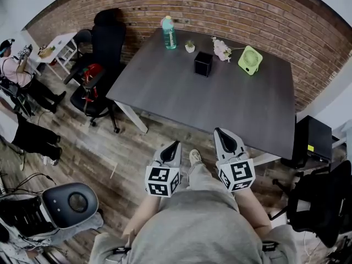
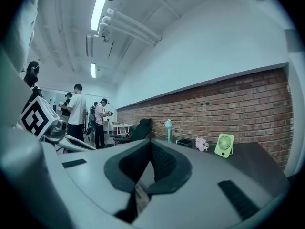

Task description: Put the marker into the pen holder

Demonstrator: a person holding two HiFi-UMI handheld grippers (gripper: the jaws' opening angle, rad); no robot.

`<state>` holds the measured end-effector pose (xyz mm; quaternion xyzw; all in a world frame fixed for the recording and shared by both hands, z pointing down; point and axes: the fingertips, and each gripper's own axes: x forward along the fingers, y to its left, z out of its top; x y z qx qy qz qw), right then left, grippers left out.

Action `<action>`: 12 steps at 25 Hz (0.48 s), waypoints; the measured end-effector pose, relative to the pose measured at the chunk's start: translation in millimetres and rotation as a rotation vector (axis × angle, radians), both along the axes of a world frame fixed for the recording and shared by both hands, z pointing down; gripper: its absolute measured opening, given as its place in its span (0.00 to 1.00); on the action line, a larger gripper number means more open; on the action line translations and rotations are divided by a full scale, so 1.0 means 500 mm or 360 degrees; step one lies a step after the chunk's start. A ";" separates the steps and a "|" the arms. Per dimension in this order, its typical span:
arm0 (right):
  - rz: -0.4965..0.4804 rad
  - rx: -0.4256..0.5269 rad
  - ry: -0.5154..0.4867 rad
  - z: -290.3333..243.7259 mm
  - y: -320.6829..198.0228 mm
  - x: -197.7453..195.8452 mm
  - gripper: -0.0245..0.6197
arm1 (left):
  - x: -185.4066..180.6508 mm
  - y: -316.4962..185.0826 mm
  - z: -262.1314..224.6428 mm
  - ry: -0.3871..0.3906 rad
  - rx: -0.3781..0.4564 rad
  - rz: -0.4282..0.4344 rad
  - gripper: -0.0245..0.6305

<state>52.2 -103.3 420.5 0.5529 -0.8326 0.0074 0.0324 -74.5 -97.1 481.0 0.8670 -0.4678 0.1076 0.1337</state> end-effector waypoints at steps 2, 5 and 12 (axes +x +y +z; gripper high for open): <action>-0.0007 0.0004 -0.0010 -0.004 0.000 0.000 0.04 | 0.001 0.000 -0.001 -0.0001 0.0000 -0.0002 0.07; -0.0015 0.0006 -0.0021 -0.006 0.000 -0.003 0.04 | 0.002 0.001 -0.002 -0.0003 -0.0001 0.0002 0.07; -0.0008 0.0003 -0.0034 -0.005 -0.006 -0.002 0.04 | -0.003 -0.002 0.003 -0.0018 -0.0016 0.0004 0.07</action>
